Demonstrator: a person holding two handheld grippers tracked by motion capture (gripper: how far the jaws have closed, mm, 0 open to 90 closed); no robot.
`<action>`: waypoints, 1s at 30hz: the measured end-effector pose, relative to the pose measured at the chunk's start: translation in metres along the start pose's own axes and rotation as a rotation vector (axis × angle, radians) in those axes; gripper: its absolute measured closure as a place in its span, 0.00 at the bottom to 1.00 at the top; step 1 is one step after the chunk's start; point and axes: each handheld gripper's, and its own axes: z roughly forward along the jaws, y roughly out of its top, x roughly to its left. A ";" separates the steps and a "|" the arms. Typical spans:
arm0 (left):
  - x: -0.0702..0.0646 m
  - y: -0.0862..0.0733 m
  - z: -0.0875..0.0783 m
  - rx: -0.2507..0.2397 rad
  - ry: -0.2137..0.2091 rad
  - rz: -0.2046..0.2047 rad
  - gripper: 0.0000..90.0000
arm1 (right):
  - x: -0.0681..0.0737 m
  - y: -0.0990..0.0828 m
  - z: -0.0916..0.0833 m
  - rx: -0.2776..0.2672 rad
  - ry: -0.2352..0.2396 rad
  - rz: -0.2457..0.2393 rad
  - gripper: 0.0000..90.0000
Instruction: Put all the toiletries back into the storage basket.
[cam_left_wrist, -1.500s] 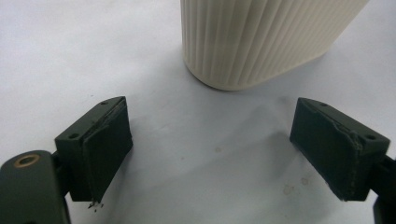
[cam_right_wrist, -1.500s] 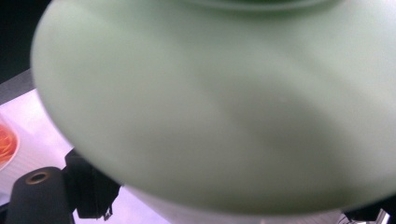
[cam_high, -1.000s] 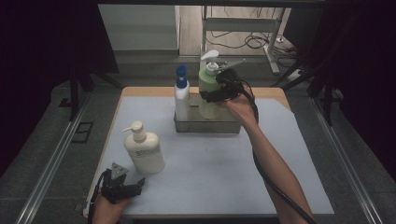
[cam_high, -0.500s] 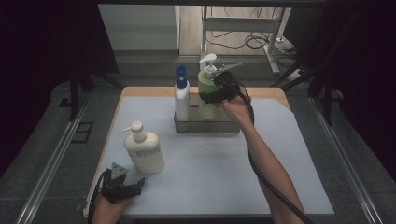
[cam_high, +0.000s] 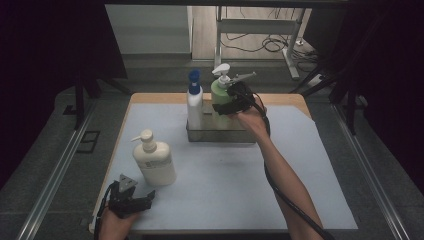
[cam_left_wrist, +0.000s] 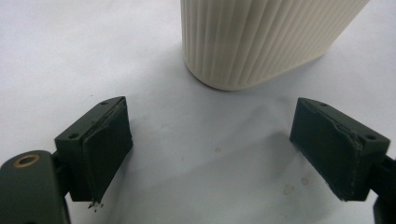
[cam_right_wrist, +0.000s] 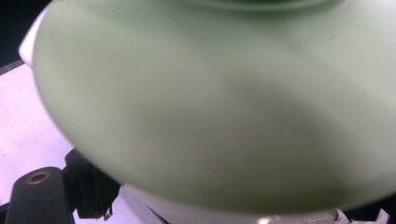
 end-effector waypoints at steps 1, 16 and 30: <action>0.000 0.000 0.000 0.000 0.000 0.000 0.14 | 0.000 -0.001 0.001 0.002 0.002 0.000 0.14; 0.000 0.000 0.000 0.000 0.000 0.000 0.14 | 0.000 -0.011 0.013 0.065 0.046 -0.016 0.14; 0.000 0.000 0.000 0.000 0.000 0.000 0.14 | -0.002 -0.021 0.023 0.124 0.046 -0.019 0.14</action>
